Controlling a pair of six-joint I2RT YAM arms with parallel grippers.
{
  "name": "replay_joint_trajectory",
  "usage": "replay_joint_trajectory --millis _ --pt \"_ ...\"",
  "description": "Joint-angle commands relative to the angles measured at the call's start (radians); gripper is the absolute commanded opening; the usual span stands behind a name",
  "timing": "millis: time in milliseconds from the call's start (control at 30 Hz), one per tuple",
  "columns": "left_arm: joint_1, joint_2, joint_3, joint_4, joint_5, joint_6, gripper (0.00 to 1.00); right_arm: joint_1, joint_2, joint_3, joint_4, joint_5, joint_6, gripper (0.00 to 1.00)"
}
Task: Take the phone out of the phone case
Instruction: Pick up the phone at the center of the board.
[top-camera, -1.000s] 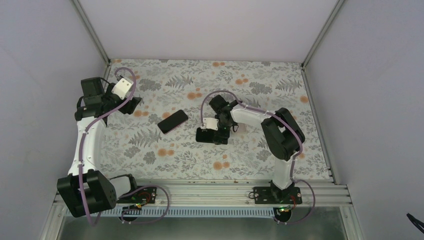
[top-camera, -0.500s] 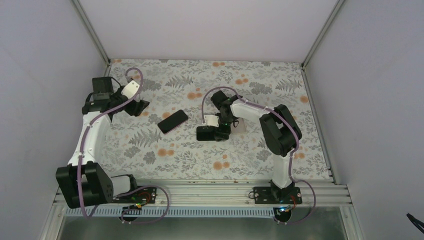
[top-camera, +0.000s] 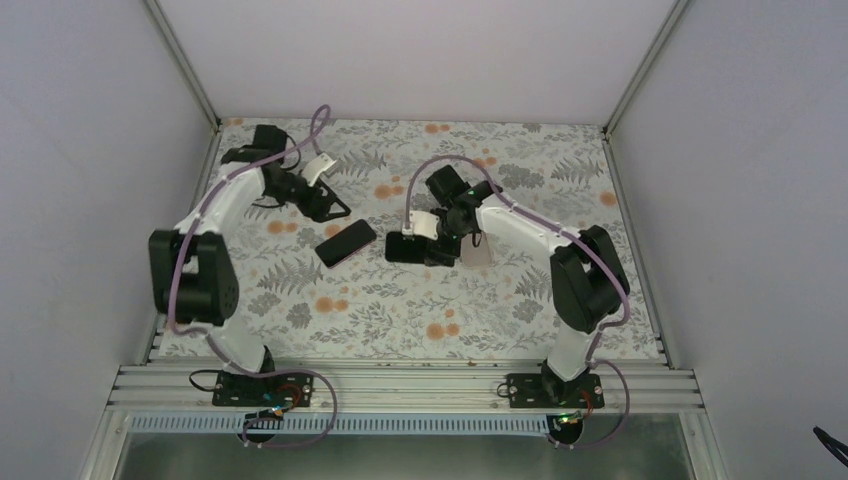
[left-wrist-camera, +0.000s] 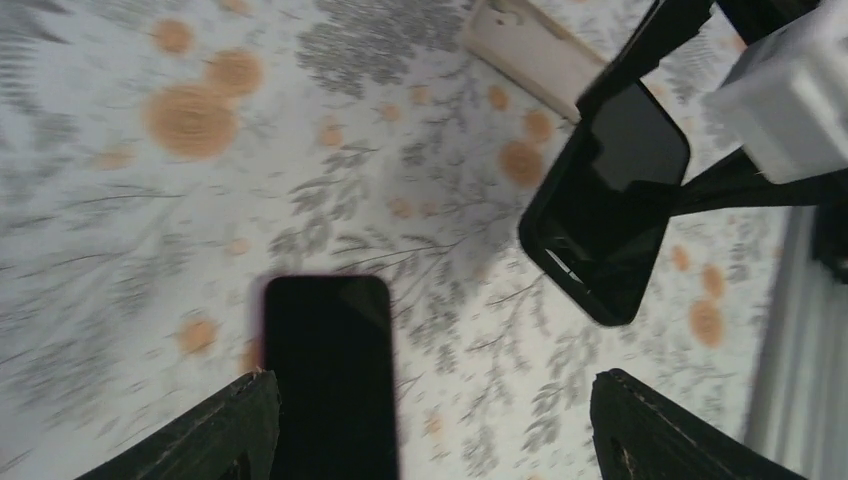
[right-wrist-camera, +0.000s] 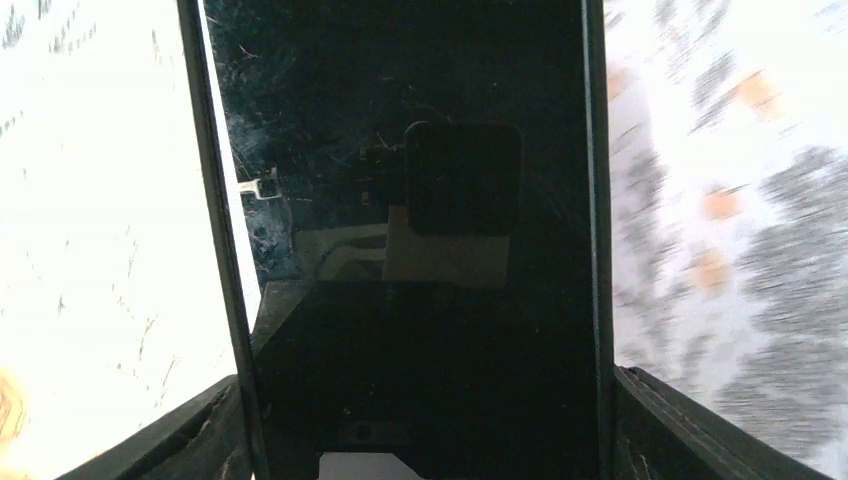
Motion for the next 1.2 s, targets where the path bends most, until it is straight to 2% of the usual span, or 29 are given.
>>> replay_joint_trajectory --millis 0,200,333,533,600,767,867,933,1033,1067,1167 --pt "-0.052 0.169 0.140 -0.241 0.173 0.036 0.77 0.023 -0.050 0.088 0.083 0.013 0.073 0.70" --pt "-0.068 0.369 0.373 -0.459 0.330 0.098 0.77 0.058 -0.015 0.133 0.147 0.055 0.099 0.70" --pt "-0.087 0.417 0.431 -0.462 0.320 0.062 0.77 0.077 0.010 0.190 0.175 0.072 0.123 0.70" --pt "-0.117 0.435 0.427 -0.455 0.298 0.047 0.74 0.080 0.040 0.254 0.196 0.088 0.145 0.70" --pt "-0.124 0.435 0.429 -0.458 0.303 0.048 0.64 0.081 0.052 0.266 0.206 0.094 0.150 0.70" --pt "-0.134 0.433 0.447 -0.463 0.315 0.049 0.22 0.081 0.068 0.295 0.208 0.100 0.163 0.69" --pt "-0.134 0.425 0.466 -0.464 0.309 0.052 0.03 0.082 0.059 0.289 0.192 0.091 0.157 0.69" --pt "-0.134 0.415 0.484 -0.464 0.307 0.053 0.02 0.078 0.044 0.276 0.163 0.070 0.146 0.73" --pt "-0.134 0.395 0.522 -0.464 0.289 0.058 0.02 0.049 0.053 0.323 -0.008 -0.045 0.123 0.96" --pt "-0.135 0.386 0.540 -0.463 0.273 0.064 0.02 0.034 0.050 0.336 -0.063 -0.100 0.108 0.99" --pt "-0.147 0.347 0.570 -0.462 0.211 0.099 0.02 -0.032 -0.021 0.299 -0.126 -0.217 0.052 1.00"
